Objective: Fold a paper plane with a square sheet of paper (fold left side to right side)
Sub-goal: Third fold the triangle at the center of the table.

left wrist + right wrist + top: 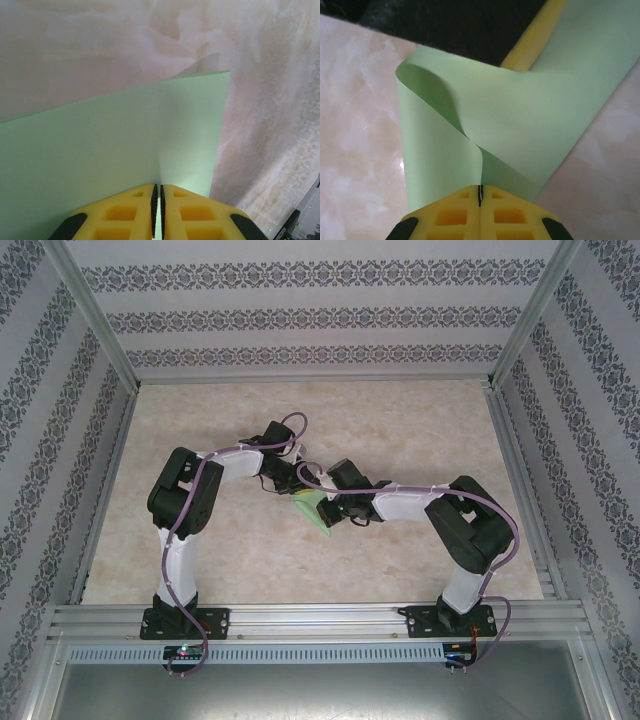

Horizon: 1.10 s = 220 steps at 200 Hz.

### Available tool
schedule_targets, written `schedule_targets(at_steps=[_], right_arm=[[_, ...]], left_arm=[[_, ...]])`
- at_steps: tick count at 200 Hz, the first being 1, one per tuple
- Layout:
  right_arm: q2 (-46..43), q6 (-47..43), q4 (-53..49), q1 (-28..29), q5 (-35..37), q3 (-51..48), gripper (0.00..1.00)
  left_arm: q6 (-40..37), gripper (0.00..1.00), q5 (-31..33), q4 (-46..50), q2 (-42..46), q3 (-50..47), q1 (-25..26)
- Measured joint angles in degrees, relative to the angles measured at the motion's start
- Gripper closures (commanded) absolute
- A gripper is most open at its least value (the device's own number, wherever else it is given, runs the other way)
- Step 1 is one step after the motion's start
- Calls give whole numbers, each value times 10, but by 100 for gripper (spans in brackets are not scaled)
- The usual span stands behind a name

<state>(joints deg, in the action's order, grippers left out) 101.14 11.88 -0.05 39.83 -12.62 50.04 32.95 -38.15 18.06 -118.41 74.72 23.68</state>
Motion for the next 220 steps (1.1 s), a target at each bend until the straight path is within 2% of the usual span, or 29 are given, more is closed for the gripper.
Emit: schedule_targets(at_steps=[170, 220], right_arm=[[8, 2, -9, 0, 5, 11, 100], [8, 2, -10, 0, 6, 11, 100]], left_arm=[[0, 85, 0, 0, 0, 1, 0], [0, 77, 0, 1, 0, 5, 3]])
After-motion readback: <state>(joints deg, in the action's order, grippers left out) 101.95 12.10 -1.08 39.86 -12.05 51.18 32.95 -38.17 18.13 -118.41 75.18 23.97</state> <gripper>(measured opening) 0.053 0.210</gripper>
